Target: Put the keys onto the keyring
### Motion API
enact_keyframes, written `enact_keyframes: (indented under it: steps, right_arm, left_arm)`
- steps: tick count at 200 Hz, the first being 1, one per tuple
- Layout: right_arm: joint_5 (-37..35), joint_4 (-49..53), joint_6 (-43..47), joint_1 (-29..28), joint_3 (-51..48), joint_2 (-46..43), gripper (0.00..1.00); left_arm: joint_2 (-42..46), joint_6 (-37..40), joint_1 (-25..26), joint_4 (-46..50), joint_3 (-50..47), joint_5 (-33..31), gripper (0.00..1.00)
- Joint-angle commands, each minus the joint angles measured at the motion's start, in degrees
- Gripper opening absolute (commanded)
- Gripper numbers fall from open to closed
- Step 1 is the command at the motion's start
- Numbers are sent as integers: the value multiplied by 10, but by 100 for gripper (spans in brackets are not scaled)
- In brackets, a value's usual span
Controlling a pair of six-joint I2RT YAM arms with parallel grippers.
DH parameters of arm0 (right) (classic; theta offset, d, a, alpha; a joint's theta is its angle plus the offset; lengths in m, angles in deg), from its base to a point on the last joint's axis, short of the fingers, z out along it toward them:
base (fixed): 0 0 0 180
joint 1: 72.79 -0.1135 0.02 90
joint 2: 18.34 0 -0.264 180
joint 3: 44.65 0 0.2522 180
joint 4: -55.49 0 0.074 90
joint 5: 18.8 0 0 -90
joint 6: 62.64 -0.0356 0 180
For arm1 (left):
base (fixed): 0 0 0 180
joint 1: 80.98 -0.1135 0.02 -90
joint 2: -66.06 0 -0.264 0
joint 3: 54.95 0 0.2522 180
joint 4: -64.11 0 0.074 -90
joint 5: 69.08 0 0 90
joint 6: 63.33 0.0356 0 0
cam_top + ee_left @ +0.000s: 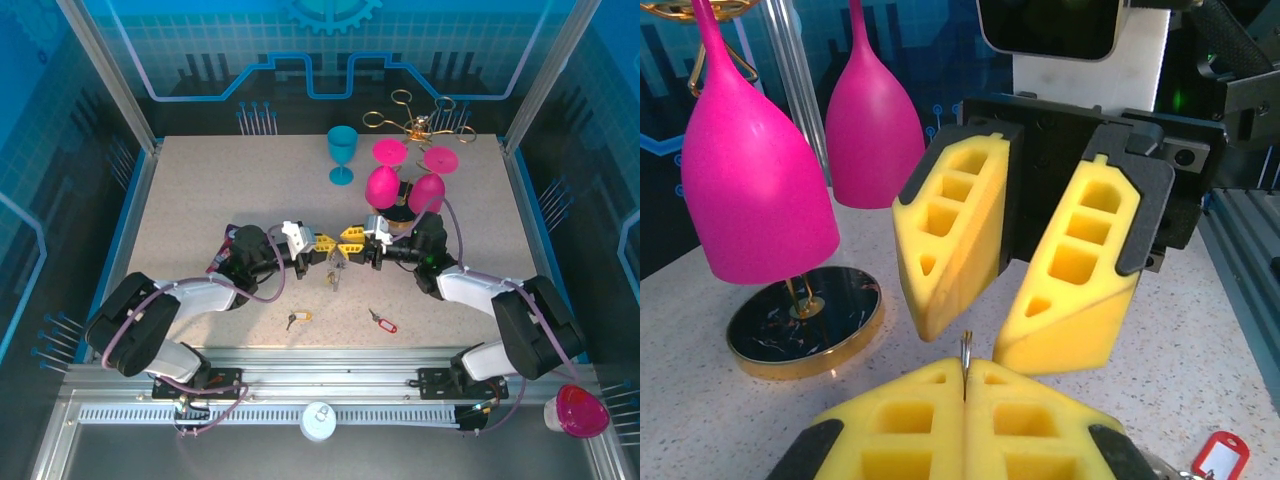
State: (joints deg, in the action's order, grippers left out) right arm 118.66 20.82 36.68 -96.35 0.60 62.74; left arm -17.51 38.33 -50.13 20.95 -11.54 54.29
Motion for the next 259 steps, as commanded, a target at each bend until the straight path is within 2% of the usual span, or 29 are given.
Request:
enact_keyframes:
  steps: [1, 65, 83, 97, 108, 114, 121, 132, 149, 160, 173, 204, 224, 259]
  right_arm:
    - [24, -32, -11, 5, 6, 12, 23]
    - [28, -33, -9, 6, 4, 16, 20]
    - [34, -42, -18, 5, 9, 18, 13]
    - [40, -46, -24, 5, 14, 18, 0]
    - [39, -42, -21, 6, 15, 15, 0]
    - [37, -36, -18, 6, 16, 11, 0]
    - [34, -18, -9, 6, 18, 4, 0]
    - [27, 32, 17, 5, 25, -12, 0]
    - [-1, 180, 102, -4, 55, -44, 0]
    - [-33, 294, 170, -17, 82, -61, 0]
    - [-63, 400, 223, -27, 110, -70, 0]
    - [-112, 471, 265, -50, 138, -76, 0]
    - [-132, 509, 286, -66, 162, -73, 0]
    - [-149, 545, 302, -88, 186, -69, 0]
  left_arm:
    - [-6, -19, -4, -70, -4, 27, 0]
    - [-11, -28, -4, -81, 1, 38, 0]
    - [-13, -28, -4, -82, 2, 39, 0]
    - [-14, -30, -4, -80, 4, 39, 0]
    - [-10, -29, -4, -67, 7, 32, 0]
    - [-7, -26, -5, -52, 10, 28, 0]
    - [0, -18, -4, -25, 14, 22, 11]
    - [16, 0, -5, 29, 23, 12, 15]
    - [50, 25, -7, 130, 36, -7, 22]
    - [78, 49, -9, 210, 43, -16, 34]
    - [110, 84, -9, 306, 55, -25, 36]
    - [165, 144, -11, 458, 80, -56, 37]
    - [175, 170, -12, 506, 96, -60, 37]
    - [162, 190, -12, 525, 115, -35, 37]
